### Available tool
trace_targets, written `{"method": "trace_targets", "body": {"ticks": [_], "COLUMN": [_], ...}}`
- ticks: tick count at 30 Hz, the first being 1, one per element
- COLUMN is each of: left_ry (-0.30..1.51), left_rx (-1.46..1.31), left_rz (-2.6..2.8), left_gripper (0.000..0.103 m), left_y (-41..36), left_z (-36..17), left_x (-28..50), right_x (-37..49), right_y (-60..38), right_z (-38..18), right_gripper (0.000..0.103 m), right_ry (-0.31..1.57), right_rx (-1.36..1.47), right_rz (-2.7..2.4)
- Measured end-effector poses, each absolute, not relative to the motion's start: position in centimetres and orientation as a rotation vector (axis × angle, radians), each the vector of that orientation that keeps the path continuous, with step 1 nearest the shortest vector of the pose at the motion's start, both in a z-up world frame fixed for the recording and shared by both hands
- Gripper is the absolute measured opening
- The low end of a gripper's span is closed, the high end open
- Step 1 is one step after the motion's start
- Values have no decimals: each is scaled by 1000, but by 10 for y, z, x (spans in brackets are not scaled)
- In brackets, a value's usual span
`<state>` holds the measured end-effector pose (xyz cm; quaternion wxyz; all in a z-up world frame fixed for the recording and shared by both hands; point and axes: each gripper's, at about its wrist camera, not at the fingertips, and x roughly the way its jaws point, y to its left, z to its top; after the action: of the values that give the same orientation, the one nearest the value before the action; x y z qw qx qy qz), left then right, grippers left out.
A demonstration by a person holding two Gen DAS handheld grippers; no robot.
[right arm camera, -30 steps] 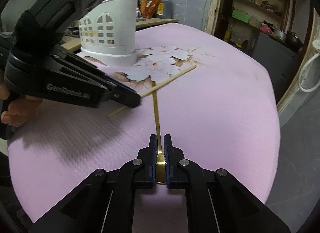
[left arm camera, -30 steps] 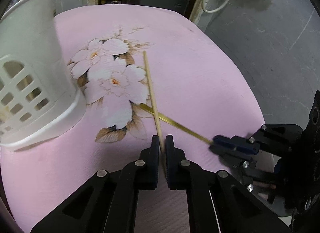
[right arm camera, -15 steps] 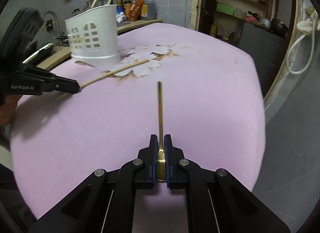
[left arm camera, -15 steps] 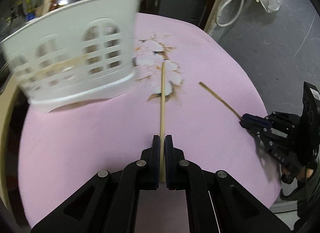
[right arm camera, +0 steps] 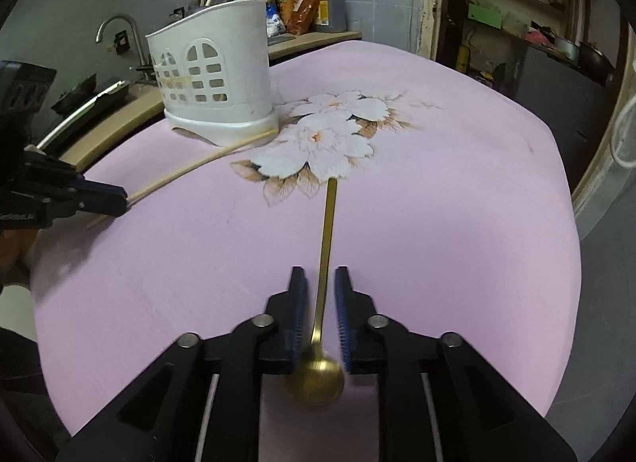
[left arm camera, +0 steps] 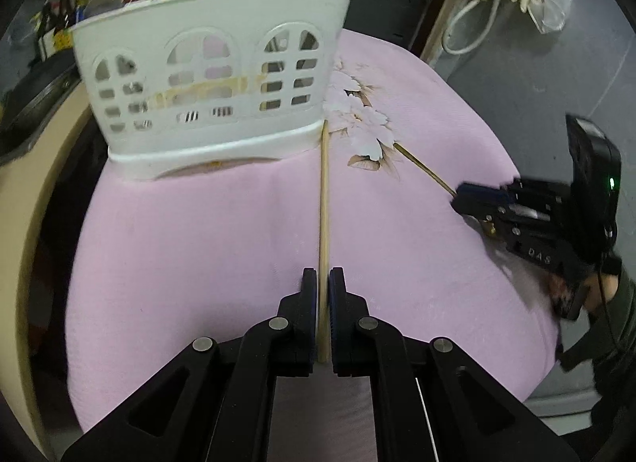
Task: Organize utensils
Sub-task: 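Lift the gold spoon and chopstick with both tools and carry them above the caddy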
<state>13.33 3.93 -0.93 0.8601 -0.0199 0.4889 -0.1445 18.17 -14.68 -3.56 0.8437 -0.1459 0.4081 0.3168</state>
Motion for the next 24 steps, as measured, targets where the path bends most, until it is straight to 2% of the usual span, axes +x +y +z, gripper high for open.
{"method": "trace_targets", "body": {"ticks": [11, 22, 24], "left_ry": [1063, 1102, 1103], "left_rx": [41, 94, 93], "left_rz": [-350, -341, -336], "left_gripper": [15, 15, 10], "left_y": [32, 16, 16], "left_z": [-16, -21, -22], "left_x": [185, 219, 220], "right_x": [225, 245, 245], "right_y": [-126, -117, -119], "right_z": [-39, -40, -41], "right_gripper": [22, 22, 22], "right_ry": [930, 970, 973], "right_rx": [-265, -234, -214], "right_rz": [724, 751, 753]}}
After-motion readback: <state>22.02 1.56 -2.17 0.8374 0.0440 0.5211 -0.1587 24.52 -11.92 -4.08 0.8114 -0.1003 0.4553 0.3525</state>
